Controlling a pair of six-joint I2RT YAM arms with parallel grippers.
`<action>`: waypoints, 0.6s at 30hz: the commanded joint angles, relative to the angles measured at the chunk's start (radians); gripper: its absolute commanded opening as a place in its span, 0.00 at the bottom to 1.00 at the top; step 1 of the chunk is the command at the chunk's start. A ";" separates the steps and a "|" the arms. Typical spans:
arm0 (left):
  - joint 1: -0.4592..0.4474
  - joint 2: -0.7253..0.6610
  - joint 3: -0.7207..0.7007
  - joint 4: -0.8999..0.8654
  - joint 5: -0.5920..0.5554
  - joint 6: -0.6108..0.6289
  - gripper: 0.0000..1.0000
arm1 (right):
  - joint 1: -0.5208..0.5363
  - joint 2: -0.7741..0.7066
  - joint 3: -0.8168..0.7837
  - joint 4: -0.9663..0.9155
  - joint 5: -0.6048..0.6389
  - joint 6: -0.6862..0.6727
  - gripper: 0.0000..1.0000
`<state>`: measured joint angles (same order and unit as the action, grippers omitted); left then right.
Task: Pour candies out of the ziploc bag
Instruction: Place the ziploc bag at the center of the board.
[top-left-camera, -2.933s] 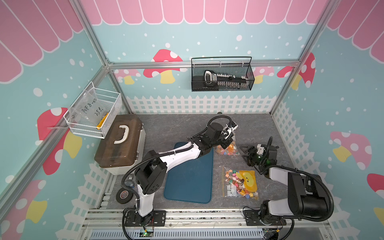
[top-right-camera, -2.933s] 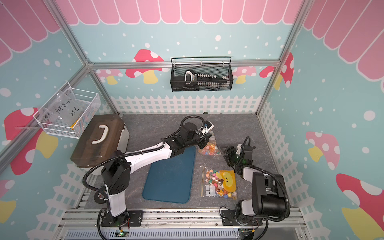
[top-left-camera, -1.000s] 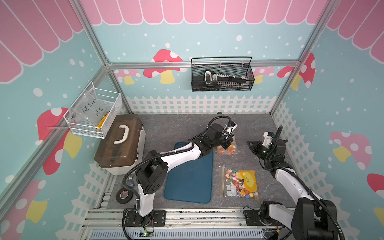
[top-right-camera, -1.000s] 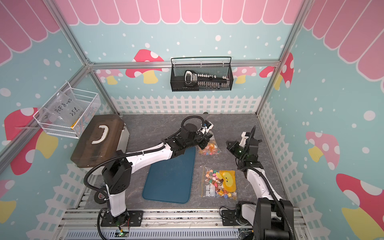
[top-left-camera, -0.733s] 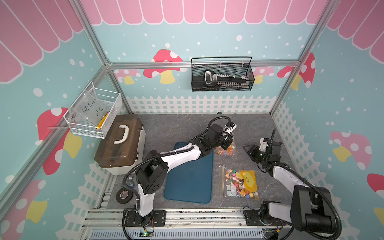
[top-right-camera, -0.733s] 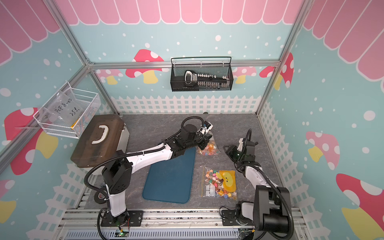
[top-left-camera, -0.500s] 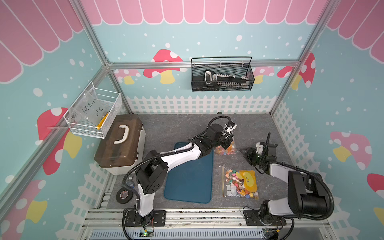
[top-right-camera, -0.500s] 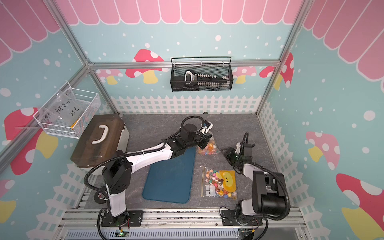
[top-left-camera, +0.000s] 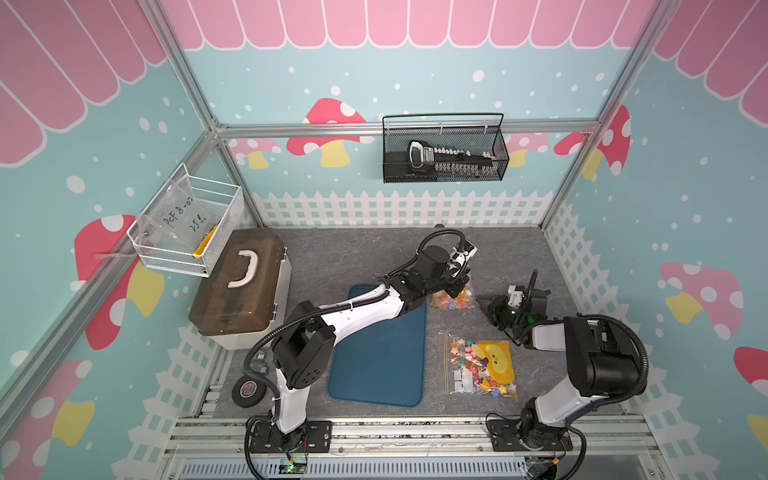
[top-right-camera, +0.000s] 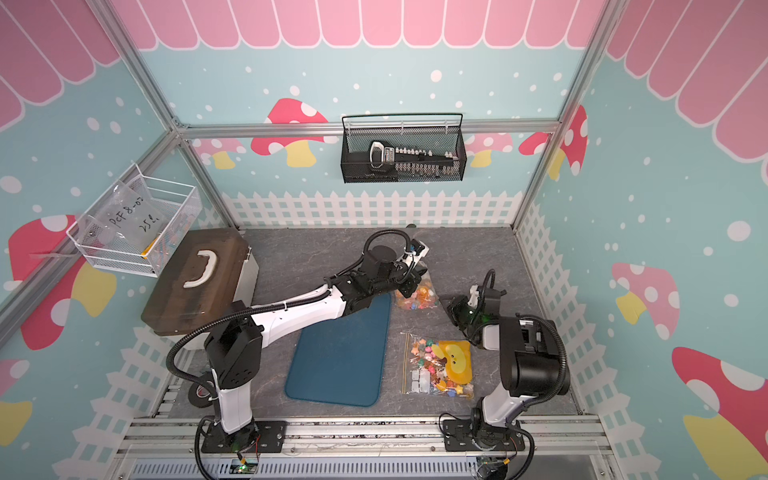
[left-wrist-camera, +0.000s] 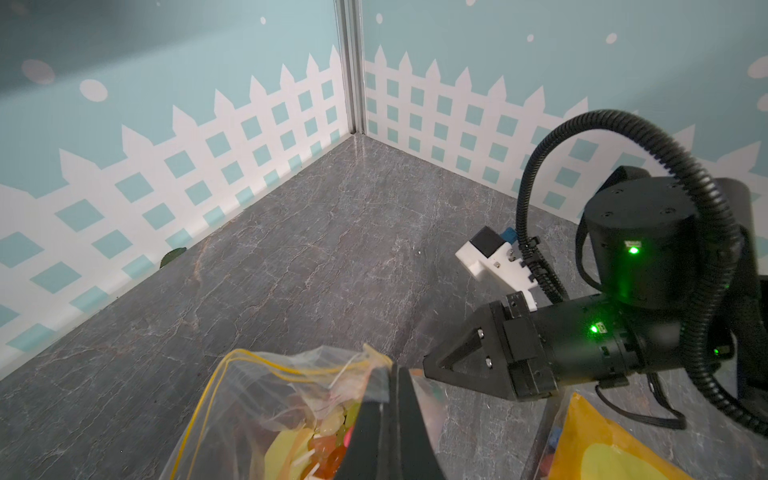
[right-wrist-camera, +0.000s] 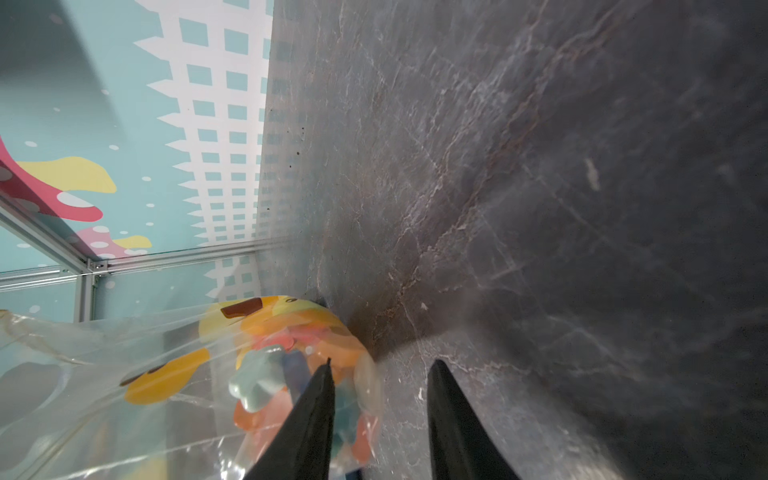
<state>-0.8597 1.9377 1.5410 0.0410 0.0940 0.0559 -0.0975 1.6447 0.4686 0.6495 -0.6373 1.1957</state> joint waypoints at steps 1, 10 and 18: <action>-0.006 -0.027 0.059 0.051 0.003 0.001 0.00 | 0.012 0.045 -0.008 0.121 -0.018 0.069 0.36; -0.007 -0.023 0.061 0.044 -0.002 0.005 0.00 | 0.027 0.060 -0.007 0.147 -0.007 0.084 0.22; -0.007 -0.020 0.058 0.045 -0.004 0.008 0.00 | 0.032 0.058 -0.012 0.148 0.003 0.086 0.09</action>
<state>-0.8608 1.9377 1.5455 0.0326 0.0933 0.0566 -0.0746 1.6958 0.4679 0.7731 -0.6430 1.2675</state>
